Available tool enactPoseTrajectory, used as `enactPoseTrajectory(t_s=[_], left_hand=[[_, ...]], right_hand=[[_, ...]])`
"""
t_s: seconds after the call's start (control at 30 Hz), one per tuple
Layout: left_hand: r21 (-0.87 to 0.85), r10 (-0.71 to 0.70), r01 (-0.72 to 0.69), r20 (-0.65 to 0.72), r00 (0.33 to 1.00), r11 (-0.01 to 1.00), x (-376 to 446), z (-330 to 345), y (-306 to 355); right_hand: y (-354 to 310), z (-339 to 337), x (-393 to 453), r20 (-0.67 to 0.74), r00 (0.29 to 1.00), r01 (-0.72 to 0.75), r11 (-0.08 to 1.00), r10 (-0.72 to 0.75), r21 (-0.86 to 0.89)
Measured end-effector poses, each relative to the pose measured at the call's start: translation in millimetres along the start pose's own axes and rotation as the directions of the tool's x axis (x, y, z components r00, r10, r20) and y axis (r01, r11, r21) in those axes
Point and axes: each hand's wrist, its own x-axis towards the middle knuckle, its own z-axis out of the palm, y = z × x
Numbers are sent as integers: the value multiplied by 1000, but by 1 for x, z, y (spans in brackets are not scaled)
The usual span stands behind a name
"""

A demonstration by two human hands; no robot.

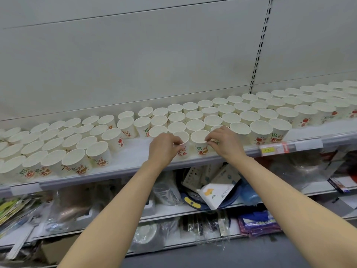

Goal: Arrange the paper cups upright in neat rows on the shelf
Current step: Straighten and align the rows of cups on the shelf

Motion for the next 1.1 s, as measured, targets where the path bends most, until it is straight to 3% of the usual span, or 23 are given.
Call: enactPoseTrajectory(t_s=[0.23, 0.63, 0.93, 1.1], left_hand=[[-82, 40, -40, -9, 999, 996, -7, 3, -9], [-30, 53, -54, -28, 998, 998, -4, 4, -11], [-94, 38, -43, -58, 998, 995, -14, -9, -19], [-5, 71, -72, -104, 992, 997, -25, -26, -44]], right_hand=[[1, 0, 0, 6, 1000, 26, 1000, -26, -11], [-2, -5, 5, 36, 994, 104, 993, -102, -57], [-17, 4, 6, -65, 983, 167, 983, -172, -77], [-38, 10, 18, -142, 957, 243, 965, -255, -95]])
